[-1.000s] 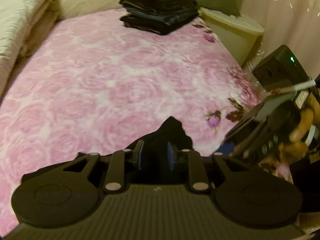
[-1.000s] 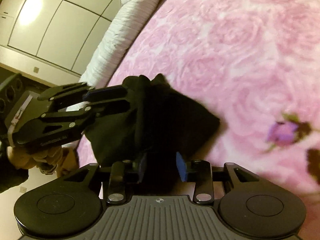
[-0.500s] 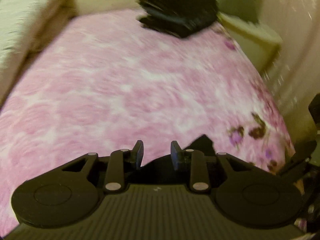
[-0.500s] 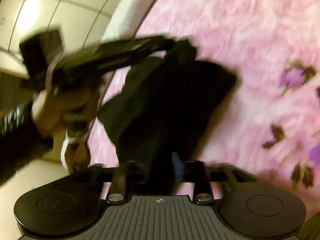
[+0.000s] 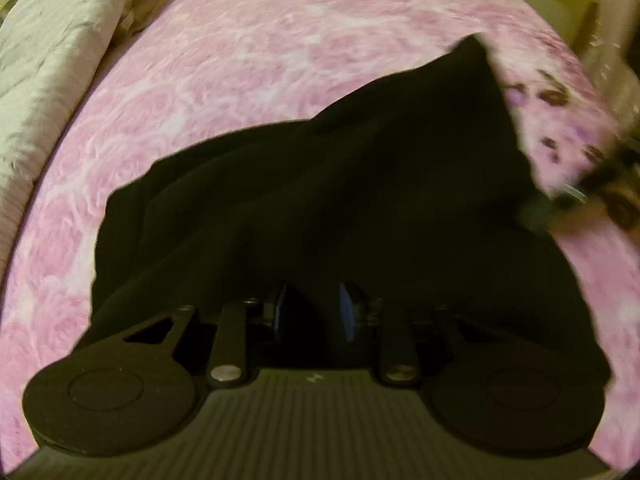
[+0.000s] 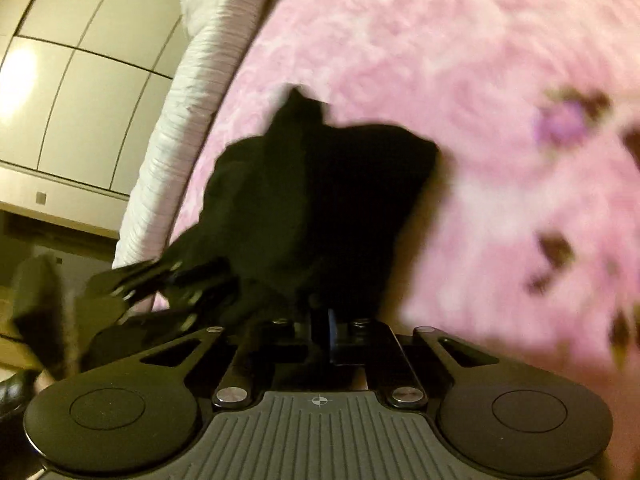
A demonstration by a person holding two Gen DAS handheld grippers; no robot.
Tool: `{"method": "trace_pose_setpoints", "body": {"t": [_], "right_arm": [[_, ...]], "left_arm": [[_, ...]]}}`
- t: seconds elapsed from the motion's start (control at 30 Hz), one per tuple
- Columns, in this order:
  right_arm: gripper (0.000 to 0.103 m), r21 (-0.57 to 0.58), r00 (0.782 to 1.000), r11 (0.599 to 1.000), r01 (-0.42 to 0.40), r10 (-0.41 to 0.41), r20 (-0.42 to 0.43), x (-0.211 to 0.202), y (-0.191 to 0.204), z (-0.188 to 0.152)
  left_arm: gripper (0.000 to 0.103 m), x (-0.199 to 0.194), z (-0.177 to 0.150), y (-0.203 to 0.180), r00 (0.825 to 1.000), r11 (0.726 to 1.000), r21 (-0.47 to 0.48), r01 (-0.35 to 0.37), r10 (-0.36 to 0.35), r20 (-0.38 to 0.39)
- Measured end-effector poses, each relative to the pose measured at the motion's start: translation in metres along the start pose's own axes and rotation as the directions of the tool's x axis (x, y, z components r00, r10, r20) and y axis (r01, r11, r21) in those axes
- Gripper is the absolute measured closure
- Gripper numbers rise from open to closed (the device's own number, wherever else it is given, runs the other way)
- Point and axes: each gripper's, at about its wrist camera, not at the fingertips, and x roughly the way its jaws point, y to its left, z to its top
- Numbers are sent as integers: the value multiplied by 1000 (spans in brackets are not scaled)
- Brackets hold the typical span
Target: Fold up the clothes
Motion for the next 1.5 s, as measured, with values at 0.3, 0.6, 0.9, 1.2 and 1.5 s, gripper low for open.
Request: {"method": "trace_pose_setpoints", "body": {"t": [0.3, 0.6, 0.9, 1.2, 1.5], "right_arm": [[51, -160, 996, 985, 62, -49, 79, -39, 24, 26], [95, -154, 997, 986, 69, -64, 41, -10, 22, 82], [81, -76, 998, 997, 7, -2, 68, -33, 16, 70], [48, -252, 992, 962, -100, 76, -103, -40, 40, -57], [43, -349, 979, 916, -198, 166, -121, 28, 40, -50]], "left_arm": [[79, -53, -13, -11, 997, 1000, -11, 0, 1, 77], [89, -71, -47, -98, 993, 993, 88, 77, -84, 85], [73, -98, -65, -60, 993, 993, -114, 30, -16, 114], [71, -93, -52, -22, 982, 994, -22, 104, -99, 164], [67, -26, -17, -32, 984, 976, 133, 174, -176, 2]]}}
